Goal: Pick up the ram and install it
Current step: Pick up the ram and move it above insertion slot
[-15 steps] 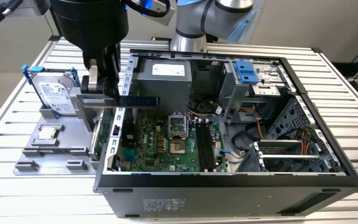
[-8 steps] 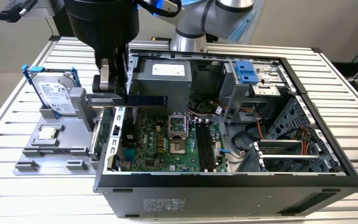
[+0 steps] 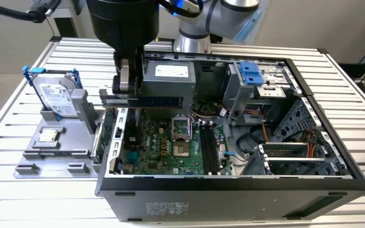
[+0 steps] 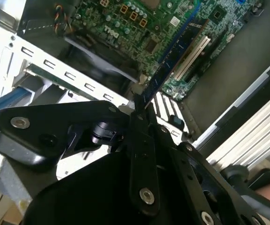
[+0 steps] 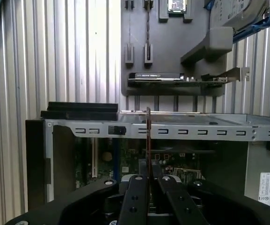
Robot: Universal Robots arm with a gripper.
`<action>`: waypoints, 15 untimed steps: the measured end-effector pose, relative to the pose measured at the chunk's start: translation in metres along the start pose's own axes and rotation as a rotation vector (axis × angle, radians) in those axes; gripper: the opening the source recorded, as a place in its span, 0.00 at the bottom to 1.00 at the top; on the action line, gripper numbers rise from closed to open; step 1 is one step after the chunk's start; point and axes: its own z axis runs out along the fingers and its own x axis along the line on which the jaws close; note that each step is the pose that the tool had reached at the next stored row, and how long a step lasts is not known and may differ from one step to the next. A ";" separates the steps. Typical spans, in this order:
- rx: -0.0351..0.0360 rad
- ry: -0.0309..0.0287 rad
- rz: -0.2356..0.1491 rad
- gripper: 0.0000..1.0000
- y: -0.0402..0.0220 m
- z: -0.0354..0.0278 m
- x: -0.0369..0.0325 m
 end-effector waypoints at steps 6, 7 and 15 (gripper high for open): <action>0.0000 0.0000 0.000 0.00 -0.0168 -0.0002 -0.0009; 0.0000 0.0000 0.000 0.00 -0.0193 -0.0002 -0.0010; 0.0001 0.0000 0.000 0.00 -0.0329 -0.0004 -0.0024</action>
